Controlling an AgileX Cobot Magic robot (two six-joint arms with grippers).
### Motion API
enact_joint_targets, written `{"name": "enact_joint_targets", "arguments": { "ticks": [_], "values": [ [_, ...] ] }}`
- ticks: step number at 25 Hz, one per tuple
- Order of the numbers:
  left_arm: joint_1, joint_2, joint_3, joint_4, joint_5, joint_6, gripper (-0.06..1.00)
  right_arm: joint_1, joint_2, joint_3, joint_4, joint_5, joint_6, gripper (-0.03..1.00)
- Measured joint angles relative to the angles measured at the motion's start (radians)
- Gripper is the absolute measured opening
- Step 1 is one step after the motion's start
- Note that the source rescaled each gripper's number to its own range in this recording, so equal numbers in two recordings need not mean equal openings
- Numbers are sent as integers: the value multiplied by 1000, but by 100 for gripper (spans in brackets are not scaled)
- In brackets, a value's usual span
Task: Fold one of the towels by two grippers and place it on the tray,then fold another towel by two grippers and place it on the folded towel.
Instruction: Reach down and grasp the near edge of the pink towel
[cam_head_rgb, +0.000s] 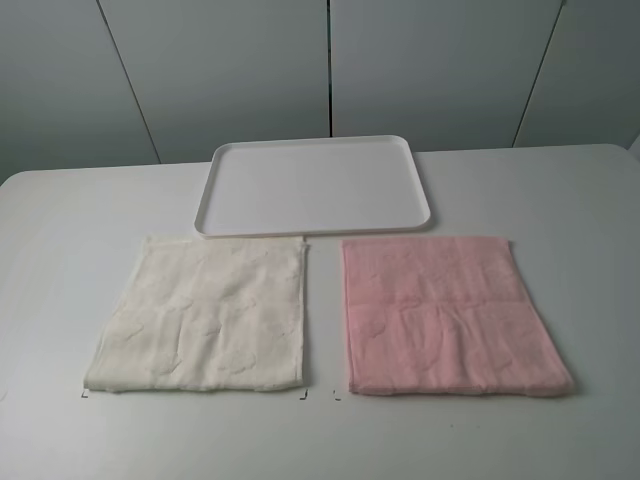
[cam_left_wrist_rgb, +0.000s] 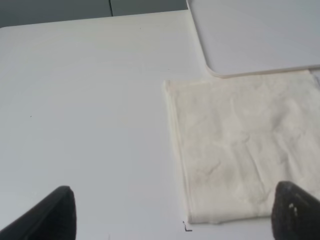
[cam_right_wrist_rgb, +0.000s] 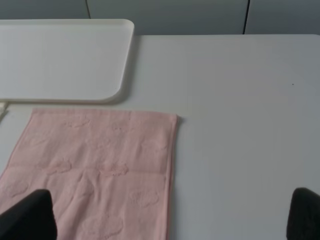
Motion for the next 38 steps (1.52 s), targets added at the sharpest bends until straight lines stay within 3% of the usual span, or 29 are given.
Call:
{"name": "enact_joint_targets", "arguments": {
  "ticks": [38],
  "values": [
    [0, 0, 0, -2, 0, 0, 100, 0, 0, 0, 0, 0, 0, 100]
  ]
}}
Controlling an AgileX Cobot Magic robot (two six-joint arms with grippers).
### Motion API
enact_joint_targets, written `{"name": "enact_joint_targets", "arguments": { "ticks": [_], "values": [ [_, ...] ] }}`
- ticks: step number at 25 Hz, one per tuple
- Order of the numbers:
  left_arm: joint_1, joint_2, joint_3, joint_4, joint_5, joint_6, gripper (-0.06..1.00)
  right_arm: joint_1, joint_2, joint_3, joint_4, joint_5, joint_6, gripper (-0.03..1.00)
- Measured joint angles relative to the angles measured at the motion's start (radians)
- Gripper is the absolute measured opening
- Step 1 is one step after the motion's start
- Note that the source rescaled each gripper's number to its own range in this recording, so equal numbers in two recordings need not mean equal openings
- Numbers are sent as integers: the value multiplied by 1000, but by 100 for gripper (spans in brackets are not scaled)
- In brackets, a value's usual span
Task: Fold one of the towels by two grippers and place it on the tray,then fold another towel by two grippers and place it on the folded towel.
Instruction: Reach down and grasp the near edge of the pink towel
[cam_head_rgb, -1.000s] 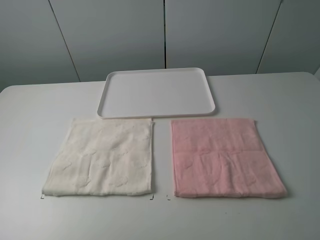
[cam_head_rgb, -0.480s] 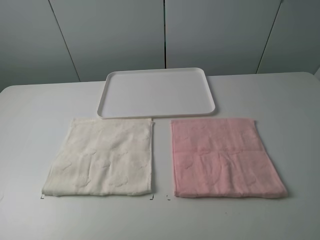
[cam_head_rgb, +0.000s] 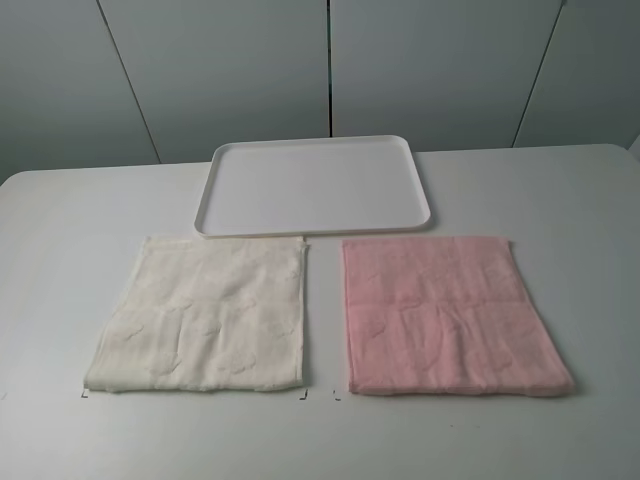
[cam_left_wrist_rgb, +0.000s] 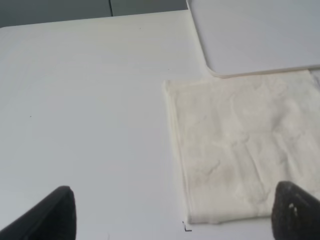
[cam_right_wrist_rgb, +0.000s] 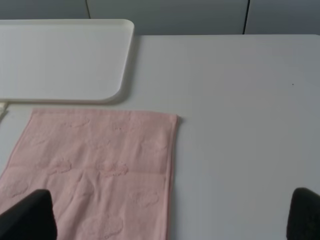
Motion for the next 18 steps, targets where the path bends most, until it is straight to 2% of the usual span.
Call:
{"name": "enact_joint_targets", "arguments": {
  "ticks": [18],
  "values": [
    [0, 0, 0, 0, 0, 0, 100, 0, 0, 0, 0, 2, 0, 100]
  ]
}}
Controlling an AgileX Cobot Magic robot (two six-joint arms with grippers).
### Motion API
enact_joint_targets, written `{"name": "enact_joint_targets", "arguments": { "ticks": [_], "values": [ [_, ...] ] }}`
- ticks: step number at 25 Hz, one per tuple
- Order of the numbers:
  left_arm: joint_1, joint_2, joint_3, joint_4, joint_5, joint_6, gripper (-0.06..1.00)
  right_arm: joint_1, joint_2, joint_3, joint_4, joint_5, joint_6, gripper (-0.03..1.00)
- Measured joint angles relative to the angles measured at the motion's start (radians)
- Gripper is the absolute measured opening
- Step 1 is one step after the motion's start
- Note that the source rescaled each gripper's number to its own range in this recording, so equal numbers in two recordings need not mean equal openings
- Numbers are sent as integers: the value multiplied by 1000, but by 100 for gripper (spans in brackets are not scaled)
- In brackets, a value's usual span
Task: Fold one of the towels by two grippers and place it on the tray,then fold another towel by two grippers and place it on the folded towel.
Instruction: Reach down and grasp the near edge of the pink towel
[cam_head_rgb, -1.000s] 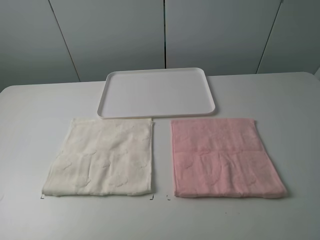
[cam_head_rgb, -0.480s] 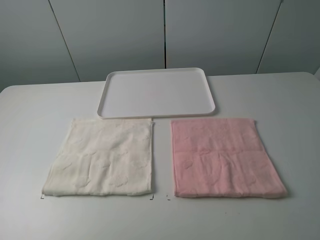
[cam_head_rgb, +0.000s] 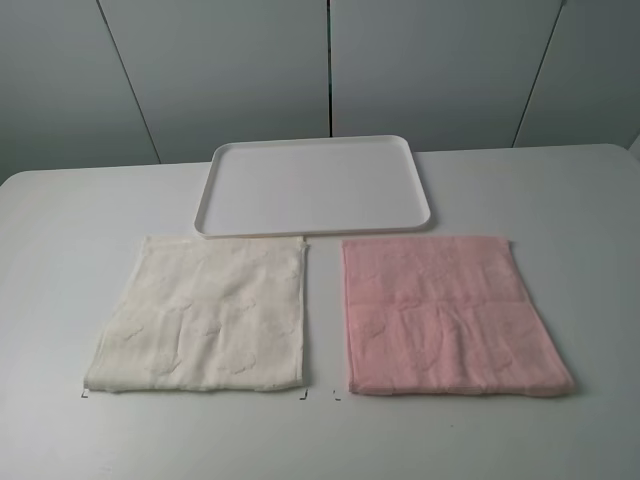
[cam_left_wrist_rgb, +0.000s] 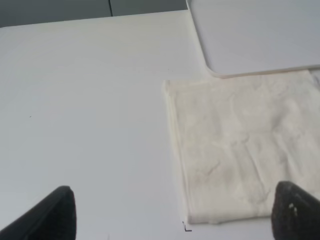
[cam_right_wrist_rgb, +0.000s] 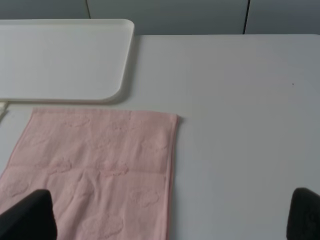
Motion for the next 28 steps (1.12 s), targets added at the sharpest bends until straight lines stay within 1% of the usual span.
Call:
{"name": "enact_joint_targets", "arguments": {
  "ticks": [2, 5, 8, 12, 14, 16, 20, 22, 28],
  "values": [
    [0, 0, 0, -9, 0, 0, 100, 0, 0, 0, 5, 7, 0, 100],
    [0, 16, -2, -48, 6, 0, 100, 0, 0, -2, 33, 18, 0, 100],
    [0, 103, -42, -85, 15, 22, 100, 0, 42, -30, 49, 46, 0, 100],
    [0, 261, -125, -103, 2, 94, 100, 0, 178, -81, 53, 34, 0, 100],
    [0, 340, -162, -124, -17, 146, 100, 0, 255, -112, 53, 14, -25, 100],
    [0, 423, -193, -151, -39, 218, 100, 0, 344, -139, 54, 4, -69, 100],
    [0, 585, -230, -204, -114, 369, 100, 0, 505, -177, 57, 2, -161, 100],
    [0, 669, -240, -262, -136, 449, 100, 0, 577, -190, 63, 2, -229, 100],
    [0, 928, -243, -445, -159, 672, 100, 0, 769, -189, 136, 2, -517, 100]
  ]
}}
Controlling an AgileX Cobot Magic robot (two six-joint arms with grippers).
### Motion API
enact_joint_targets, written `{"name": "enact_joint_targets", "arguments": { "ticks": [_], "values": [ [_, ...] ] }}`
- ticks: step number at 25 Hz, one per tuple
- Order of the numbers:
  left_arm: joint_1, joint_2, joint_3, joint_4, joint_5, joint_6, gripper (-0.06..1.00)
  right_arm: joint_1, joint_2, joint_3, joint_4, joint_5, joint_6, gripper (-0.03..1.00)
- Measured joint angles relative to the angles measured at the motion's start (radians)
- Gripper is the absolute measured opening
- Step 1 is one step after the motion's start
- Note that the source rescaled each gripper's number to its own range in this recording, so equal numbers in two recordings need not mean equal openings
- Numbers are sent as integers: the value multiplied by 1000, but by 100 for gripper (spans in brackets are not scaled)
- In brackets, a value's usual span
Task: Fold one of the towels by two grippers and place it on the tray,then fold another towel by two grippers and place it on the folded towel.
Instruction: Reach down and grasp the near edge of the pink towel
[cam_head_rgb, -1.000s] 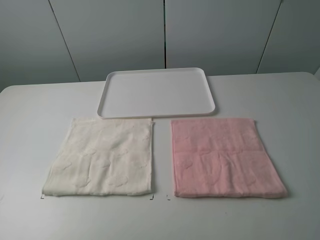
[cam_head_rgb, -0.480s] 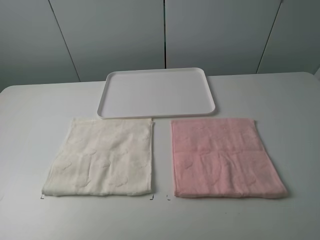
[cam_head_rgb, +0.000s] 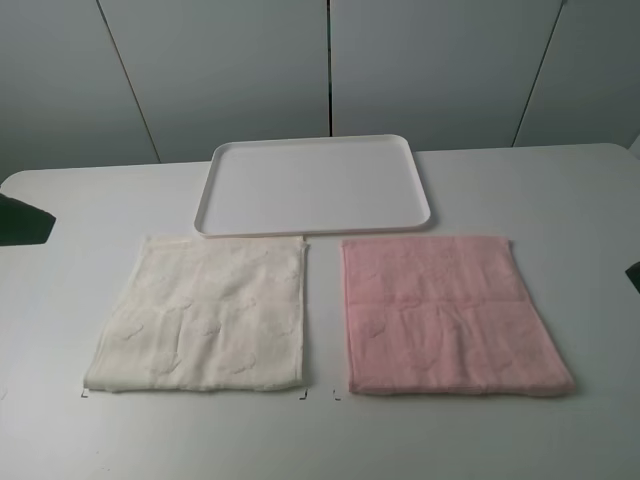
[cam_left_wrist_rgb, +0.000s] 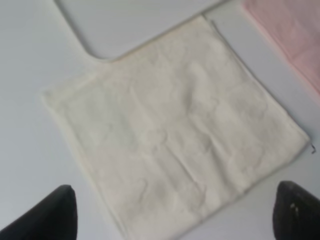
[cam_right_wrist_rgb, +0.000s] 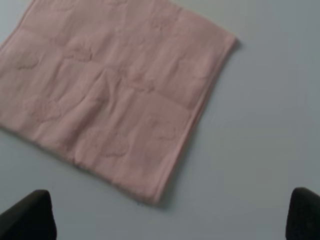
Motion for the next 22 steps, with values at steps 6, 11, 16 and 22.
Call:
{"name": "enact_joint_targets", "arguments": {
  "ticks": [6, 11, 16, 22],
  "values": [
    [-166, 172, 0, -37, -102, 90, 100, 0, 132, 0, 47, 0, -161, 100],
    [-403, 283, -19, -26, -225, 83, 100, 0, 199, 0, 49, -2, -252, 100],
    [-572, 455, -121, 33, -257, 4, 100, 0, 209, 0, 49, -4, -358, 100],
    [-748, 674, -300, 158, -206, -72, 100, 0, 210, 0, 49, -16, -389, 100]
  ]
}}
